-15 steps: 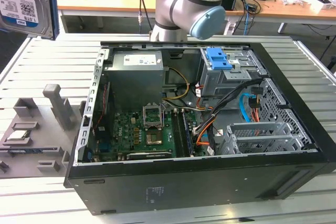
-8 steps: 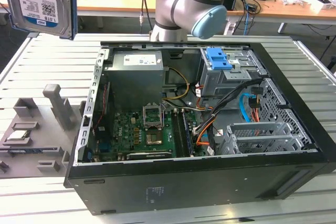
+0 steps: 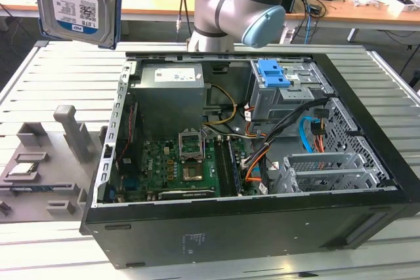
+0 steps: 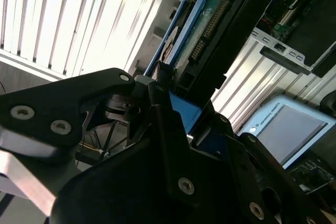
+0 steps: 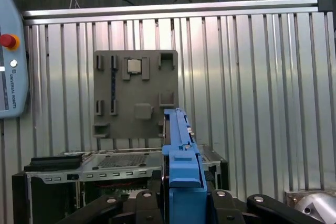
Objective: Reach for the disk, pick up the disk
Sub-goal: 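Pick up the disk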
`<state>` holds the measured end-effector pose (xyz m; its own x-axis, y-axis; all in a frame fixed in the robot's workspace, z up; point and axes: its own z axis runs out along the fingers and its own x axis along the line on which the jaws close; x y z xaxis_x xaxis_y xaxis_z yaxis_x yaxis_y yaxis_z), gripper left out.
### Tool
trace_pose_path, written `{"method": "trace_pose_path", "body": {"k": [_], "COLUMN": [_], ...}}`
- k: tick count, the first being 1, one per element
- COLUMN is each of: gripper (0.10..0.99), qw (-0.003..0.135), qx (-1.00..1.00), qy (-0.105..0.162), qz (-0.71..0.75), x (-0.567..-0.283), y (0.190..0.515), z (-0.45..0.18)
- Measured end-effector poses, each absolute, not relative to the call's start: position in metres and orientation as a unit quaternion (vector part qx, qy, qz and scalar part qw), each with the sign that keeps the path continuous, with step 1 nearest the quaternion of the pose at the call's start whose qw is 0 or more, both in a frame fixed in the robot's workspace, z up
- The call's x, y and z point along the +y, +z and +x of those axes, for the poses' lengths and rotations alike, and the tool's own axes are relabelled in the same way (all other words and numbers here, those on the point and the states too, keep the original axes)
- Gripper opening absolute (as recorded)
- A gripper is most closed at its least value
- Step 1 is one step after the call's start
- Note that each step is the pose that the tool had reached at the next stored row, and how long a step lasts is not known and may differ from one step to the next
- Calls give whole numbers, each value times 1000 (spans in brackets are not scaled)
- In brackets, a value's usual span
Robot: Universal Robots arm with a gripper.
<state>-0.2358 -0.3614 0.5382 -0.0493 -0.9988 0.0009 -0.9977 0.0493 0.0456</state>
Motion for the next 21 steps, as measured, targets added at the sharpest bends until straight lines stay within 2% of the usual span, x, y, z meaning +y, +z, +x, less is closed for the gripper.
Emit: {"method": "trace_pose_path", "body": {"k": [21], "gripper": [373], "qw": [18], "qx": [-720], "qy": [-18], "qz": [694], "x": [-360], "y": [531], "z": [-162]}}
